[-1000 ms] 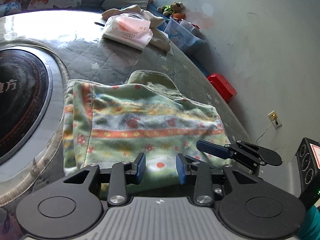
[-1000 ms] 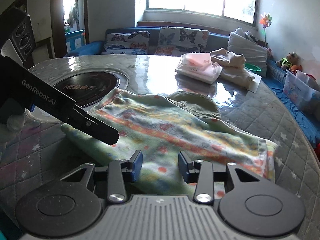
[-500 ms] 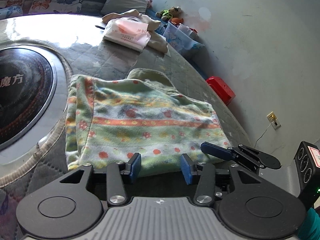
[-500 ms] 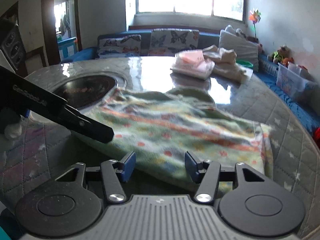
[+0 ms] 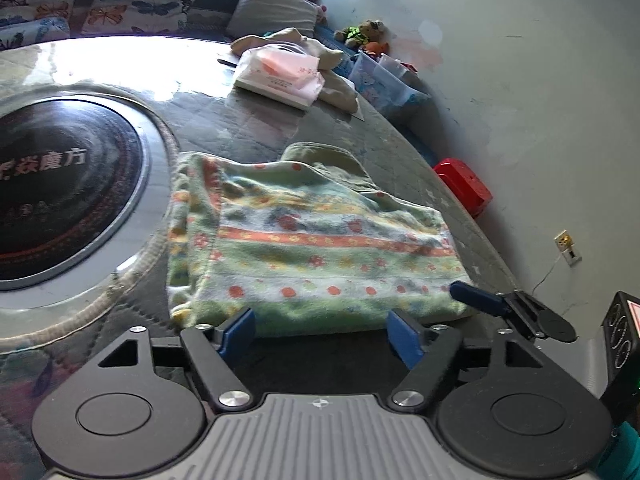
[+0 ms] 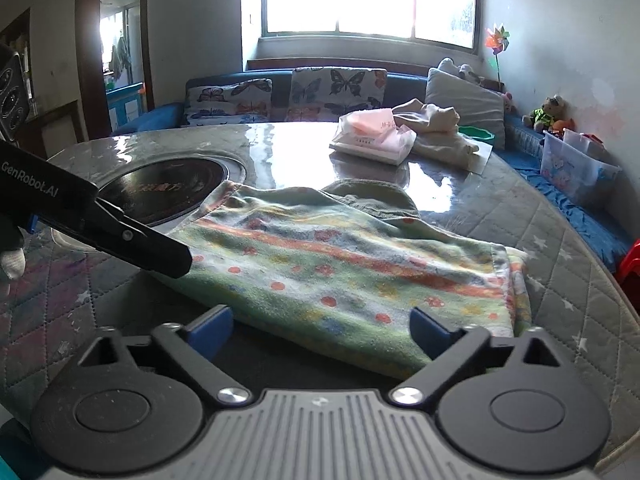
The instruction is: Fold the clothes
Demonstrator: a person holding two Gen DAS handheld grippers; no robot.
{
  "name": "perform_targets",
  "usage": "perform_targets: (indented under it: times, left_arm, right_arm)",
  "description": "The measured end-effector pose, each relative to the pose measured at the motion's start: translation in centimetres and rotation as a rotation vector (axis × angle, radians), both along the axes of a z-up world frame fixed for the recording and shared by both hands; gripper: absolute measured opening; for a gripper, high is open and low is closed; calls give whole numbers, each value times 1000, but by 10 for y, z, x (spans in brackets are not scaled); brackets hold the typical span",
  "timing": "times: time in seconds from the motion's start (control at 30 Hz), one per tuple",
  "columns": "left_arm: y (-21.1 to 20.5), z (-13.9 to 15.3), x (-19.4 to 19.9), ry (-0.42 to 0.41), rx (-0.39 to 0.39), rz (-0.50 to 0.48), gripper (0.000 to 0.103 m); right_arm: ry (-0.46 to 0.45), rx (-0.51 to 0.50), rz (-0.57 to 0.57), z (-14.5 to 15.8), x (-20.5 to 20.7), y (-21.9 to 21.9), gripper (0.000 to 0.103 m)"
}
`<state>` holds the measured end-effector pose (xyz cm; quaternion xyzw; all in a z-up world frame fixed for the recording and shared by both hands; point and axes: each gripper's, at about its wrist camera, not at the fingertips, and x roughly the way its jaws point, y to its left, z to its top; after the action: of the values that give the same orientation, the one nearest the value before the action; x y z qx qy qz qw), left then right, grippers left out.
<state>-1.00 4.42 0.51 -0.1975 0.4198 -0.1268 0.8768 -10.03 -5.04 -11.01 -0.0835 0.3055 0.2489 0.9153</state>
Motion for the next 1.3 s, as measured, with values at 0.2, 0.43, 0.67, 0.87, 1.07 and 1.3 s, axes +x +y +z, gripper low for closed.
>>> perform_targets:
  times: [0.2,0.43,0.67,0.87,1.07,1.3]
  left_arm:
    - [7,1,-9,8,33,30,90]
    - [13,1,-20,32,81,58,98]
    - [19,-2,-29,57,119,82,103]
    - [19,-6,-32,84,158,88,103]
    - [15,-13,-33,117,190,85,103]
    - [8,-16,-35,118,227,86,103]
  right_arm:
    - [-4,1,-1,1,-7,1,103]
    - [30,-5,11,-2,-17,0,103]
    - [93,-24,5,-12,-22,0,103]
    - [136,-22,-22,-20,-22,0,103]
    - [116,-49,-37,-23,-26,5,103]
    - [125,-61,-44,-23,-24,7,103]
